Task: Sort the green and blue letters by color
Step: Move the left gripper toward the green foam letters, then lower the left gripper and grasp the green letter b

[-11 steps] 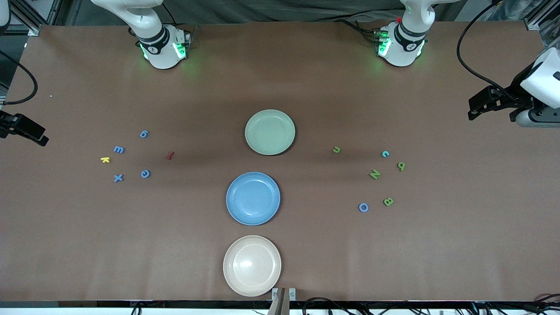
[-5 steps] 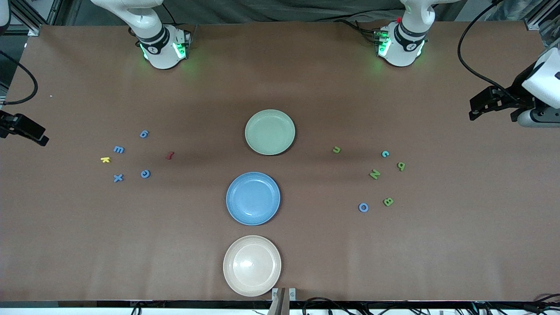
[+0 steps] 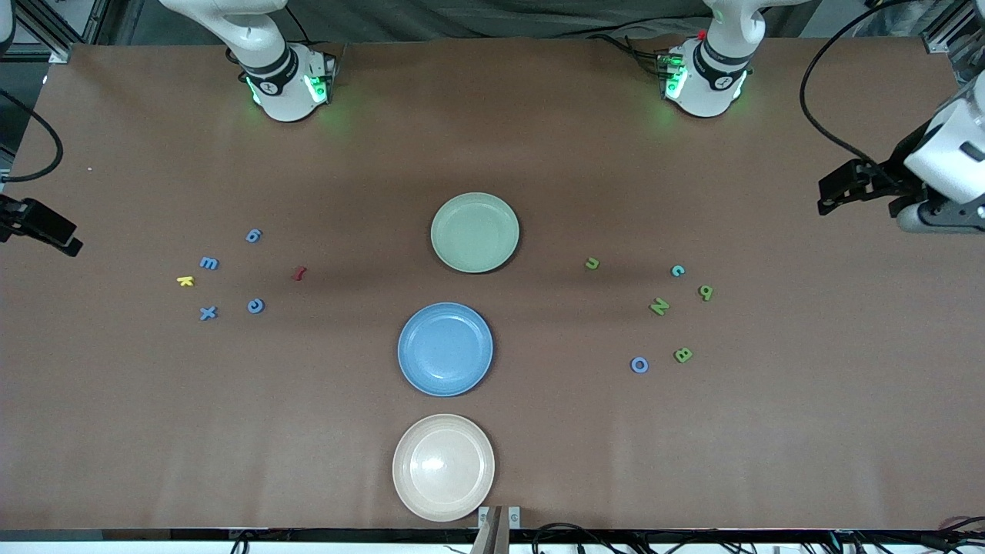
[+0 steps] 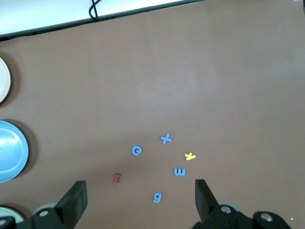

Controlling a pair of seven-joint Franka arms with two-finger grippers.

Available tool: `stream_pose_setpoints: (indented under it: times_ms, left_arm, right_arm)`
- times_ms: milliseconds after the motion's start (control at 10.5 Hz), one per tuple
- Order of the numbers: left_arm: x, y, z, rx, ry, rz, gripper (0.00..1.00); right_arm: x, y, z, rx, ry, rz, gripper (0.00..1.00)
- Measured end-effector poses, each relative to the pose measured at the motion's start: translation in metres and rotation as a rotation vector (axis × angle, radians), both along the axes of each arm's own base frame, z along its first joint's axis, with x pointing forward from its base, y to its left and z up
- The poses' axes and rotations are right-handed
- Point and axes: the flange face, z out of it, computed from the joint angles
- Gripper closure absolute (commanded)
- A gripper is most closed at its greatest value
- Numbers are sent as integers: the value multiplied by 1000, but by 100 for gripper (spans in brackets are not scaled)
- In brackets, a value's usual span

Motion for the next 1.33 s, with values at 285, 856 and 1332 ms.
stream_pose_setpoints:
  times_ms: [285, 856, 1332]
  left_arm:
    - [11, -8, -70, -3, 24, -36, 0]
    - [-2, -37, -180, -15, 44, -210, 0]
    - [-21, -48, -267, -13, -1, -260, 0]
  right_arm:
    - [-3, -1, 9, 0, 5, -4, 0]
    - [-4, -3, 8, 0, 10, -8, 0]
    - [-4, -6, 8, 0, 11, -13, 0]
